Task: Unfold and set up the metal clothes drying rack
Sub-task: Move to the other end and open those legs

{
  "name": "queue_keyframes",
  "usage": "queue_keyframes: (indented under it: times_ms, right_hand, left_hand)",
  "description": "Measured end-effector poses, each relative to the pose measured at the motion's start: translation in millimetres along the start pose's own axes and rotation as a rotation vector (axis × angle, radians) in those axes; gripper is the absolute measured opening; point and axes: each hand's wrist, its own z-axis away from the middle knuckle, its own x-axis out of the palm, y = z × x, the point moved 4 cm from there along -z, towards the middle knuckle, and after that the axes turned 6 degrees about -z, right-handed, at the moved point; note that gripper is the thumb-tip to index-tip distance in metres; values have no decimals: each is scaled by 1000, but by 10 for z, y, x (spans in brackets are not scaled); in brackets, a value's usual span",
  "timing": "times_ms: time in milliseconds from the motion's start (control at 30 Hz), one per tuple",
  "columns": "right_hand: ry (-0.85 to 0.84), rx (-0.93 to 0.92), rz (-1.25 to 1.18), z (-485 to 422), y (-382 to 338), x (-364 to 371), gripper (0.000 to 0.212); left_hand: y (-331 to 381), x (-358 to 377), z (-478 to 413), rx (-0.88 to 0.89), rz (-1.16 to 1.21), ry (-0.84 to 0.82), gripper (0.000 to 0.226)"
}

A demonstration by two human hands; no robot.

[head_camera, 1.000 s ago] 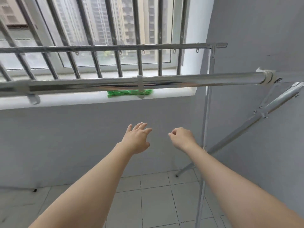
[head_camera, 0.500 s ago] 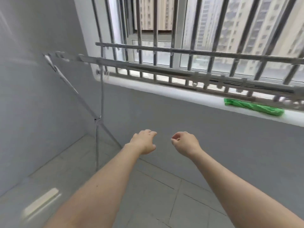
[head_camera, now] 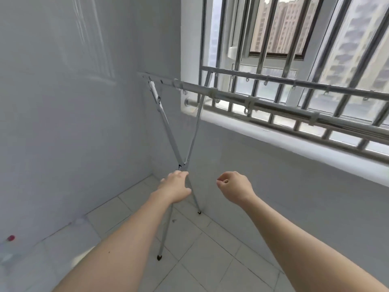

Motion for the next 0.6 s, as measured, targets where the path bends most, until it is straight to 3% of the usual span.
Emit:
queue_keyframes:
  times_ms: [167,300,600]
  right_hand:
    - [21,-41,1,-712,-349,184,25]
    - [31,-46,-23,-1418,-514,365,25]
    - [-26,76,-57,-2656,-768,872,28]
  left_hand:
    - [-380,-205,-620,-49,37,75,55]
    - [-635,-372,-1213,-76,96,106,63]
    - [-1372,-399,-2279,-114,362,-6,74]
